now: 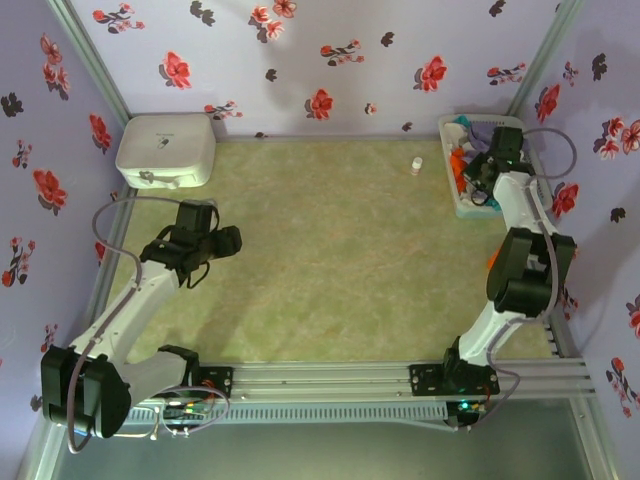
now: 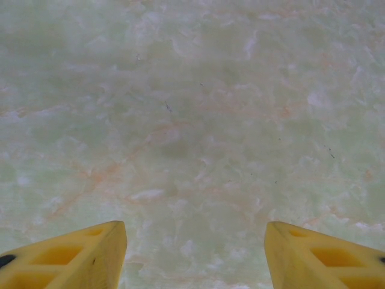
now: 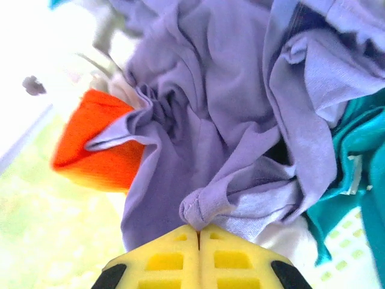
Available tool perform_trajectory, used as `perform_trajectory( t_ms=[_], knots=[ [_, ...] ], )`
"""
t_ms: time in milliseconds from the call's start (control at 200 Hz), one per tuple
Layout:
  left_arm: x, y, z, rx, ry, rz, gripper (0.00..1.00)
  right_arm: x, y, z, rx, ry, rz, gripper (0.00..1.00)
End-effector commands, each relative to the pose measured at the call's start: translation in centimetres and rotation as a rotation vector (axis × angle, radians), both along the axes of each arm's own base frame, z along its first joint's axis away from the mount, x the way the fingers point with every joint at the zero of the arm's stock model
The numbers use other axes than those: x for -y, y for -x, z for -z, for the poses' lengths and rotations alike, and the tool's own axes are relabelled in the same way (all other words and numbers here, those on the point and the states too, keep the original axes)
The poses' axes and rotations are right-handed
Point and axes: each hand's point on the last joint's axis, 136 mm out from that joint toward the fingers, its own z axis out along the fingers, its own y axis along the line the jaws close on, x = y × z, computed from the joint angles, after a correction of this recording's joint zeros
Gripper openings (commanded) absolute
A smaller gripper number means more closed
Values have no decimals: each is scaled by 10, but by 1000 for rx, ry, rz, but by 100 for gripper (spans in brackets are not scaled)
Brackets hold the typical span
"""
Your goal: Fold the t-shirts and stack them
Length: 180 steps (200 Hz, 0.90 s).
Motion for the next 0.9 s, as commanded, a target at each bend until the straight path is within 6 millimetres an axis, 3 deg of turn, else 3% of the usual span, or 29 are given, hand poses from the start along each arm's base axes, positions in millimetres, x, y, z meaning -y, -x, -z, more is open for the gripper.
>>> perform_trajectory(
  t_ms=[0,240,580,745,895],
  knots=[
    [3,4,-3,6,25,0,62,8,9,-47,132,39,51,0],
    [11,2,-9,29,68,23,64,-4,41,-112,328,82,21,0],
    [18,-2,-6,18,99,30,64,-30,94,-208,559,289,-28,0],
    [19,-3,-9,26,102,35,64,-65,115,-251,696,297,-155,0],
    [18,-3,-18,38,88,52,66,-114,135,-265,762,241,-361,0]
  ],
)
